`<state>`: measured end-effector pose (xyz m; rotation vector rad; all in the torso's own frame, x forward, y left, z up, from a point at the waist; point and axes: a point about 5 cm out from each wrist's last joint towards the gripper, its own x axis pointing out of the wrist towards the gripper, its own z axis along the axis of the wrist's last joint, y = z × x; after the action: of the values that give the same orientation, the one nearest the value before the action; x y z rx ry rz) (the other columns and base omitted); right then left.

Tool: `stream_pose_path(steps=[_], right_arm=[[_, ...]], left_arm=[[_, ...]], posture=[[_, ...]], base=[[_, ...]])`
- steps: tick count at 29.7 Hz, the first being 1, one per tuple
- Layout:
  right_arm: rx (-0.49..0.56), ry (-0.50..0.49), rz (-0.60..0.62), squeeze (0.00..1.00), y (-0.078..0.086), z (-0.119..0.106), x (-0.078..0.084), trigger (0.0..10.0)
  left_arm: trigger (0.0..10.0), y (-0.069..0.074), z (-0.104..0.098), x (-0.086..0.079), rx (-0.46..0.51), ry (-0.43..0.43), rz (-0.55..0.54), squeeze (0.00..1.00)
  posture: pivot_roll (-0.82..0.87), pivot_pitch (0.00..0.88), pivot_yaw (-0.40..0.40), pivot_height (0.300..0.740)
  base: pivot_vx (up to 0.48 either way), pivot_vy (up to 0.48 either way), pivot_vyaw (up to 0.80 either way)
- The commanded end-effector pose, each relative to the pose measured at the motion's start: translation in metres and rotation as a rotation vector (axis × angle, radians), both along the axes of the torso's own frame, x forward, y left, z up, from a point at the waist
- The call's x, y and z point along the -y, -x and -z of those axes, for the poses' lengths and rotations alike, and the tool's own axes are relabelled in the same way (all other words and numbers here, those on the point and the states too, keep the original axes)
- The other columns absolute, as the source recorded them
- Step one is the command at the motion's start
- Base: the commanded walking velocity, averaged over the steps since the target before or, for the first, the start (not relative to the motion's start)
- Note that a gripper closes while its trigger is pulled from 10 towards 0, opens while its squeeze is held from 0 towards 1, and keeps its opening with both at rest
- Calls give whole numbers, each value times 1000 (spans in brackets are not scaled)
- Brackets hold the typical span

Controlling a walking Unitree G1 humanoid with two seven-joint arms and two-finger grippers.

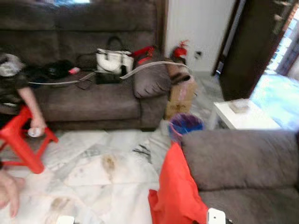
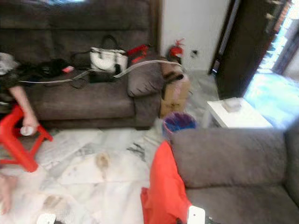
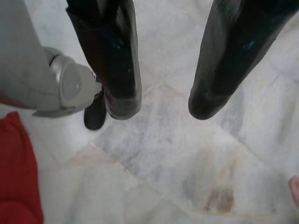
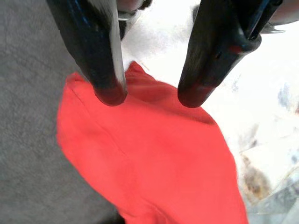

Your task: Move the pillow to the sofa from floor

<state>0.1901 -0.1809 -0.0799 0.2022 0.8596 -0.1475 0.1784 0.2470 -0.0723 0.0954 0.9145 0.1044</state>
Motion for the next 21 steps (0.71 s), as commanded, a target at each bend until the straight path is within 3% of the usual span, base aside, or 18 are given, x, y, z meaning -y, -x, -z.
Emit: stream_pose_path(steps=[1,12,21], right_arm=[[-28,-10,40,0,7,3,2,10000],[-28,-8,30,0,6,3,2,10000],[-28,-13,31,0,6,3,1,10000]], left_arm=[[10000,7,3,-1,-22,4,-11,0],[10000,6,3,-1,-18,7,-17,0],[10000,5,2,-2,-11,6,-17,0]], posture=[[107,64,-16,740],[108,64,-16,740],[109,65,-15,740]], base=[[0,0,0],[0,0,0],[268,0,0]])
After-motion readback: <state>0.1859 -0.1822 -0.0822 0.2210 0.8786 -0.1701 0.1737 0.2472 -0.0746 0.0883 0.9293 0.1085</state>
